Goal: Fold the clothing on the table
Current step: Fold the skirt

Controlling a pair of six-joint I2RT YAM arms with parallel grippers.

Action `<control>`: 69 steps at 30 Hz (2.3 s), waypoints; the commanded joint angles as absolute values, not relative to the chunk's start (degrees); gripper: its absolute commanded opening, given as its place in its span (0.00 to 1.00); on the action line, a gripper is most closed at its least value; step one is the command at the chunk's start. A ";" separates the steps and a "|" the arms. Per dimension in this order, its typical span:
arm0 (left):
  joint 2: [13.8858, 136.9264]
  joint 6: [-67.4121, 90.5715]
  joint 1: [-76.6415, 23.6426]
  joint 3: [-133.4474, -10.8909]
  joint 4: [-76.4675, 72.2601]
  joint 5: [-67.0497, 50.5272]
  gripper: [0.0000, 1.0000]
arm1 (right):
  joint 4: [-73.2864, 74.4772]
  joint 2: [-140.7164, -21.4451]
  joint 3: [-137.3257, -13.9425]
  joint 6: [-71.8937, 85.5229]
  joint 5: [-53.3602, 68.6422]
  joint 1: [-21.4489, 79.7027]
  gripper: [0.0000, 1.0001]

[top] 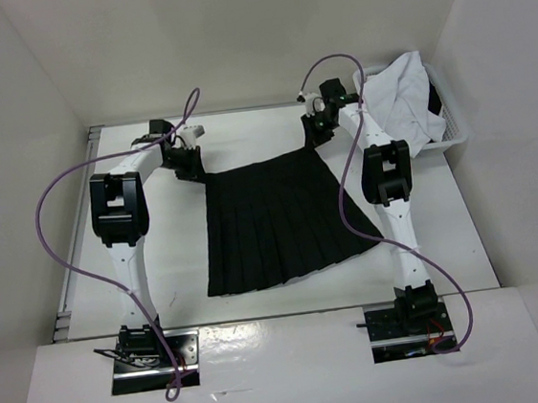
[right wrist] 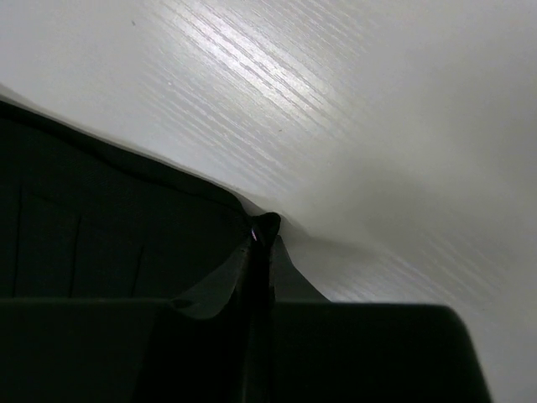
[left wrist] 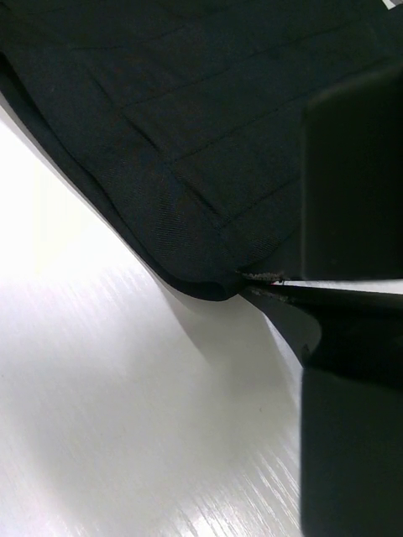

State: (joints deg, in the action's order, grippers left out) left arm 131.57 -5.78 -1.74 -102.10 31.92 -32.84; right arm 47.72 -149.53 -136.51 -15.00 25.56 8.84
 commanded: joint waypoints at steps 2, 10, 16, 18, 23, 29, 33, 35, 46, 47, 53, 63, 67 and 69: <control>134.73 -7.65 -1.76 -105.55 35.85 -29.97 0.00 | 50.19 -150.21 -138.16 -15.56 25.32 9.40 0.00; 140.62 -7.65 -2.29 -122.32 41.56 -26.02 0.00 | 48.52 -147.92 -138.16 -15.03 19.78 9.93 0.00; 152.74 -7.04 -2.29 -152.51 51.84 -23.66 0.00 | 45.70 -145.20 -139.48 -15.03 11.71 9.93 0.00; 151.52 -7.55 -3.77 -151.52 50.10 -22.15 0.00 | 44.13 -143.45 -139.48 -15.03 9.42 9.93 0.00; 147.85 -5.63 -4.39 -155.12 51.15 -25.83 0.00 | 42.80 -139.14 -140.10 -13.98 4.14 10.45 0.00; 140.11 -3.96 -4.39 -153.99 51.68 -25.23 0.00 | 41.75 -132.55 -140.10 -12.48 0.00 10.99 0.00; 134.23 -3.96 -3.87 -150.91 52.29 -25.75 0.00 | 41.22 -127.81 -139.49 -12.48 -1.23 10.99 0.00; 133.59 -4.48 -3.25 -150.39 54.57 -26.27 0.00 | 41.22 -126.31 -138.69 -12.48 -0.45 10.99 0.00; 128.68 -13.26 1.76 -148.72 66.62 -32.87 0.00 | 39.21 -111.46 -118.23 -18.28 4.04 11.51 0.00; 126.93 -13.97 1.76 -144.45 66.62 -32.87 0.00 | 38.68 -109.27 -116.21 -19.24 4.04 11.51 0.00; 108.24 -12.92 1.68 -110.96 45.82 -27.87 0.00 | 35.43 -102.58 -102.59 -21.36 3.43 11.51 0.00; 98.79 -13.71 1.05 -89.84 39.81 -26.63 0.00 | 32.43 -98.35 -93.78 -24.43 -0.70 11.51 0.00; 96.50 -14.85 0.53 -84.74 38.77 -26.63 0.02 | 31.29 -97.73 -90.80 -24.96 -2.10 11.51 0.00; 95.10 -14.85 0.53 -82.63 38.14 -26.10 0.02 | 30.59 -97.73 -90.01 -25.49 -2.64 11.51 0.00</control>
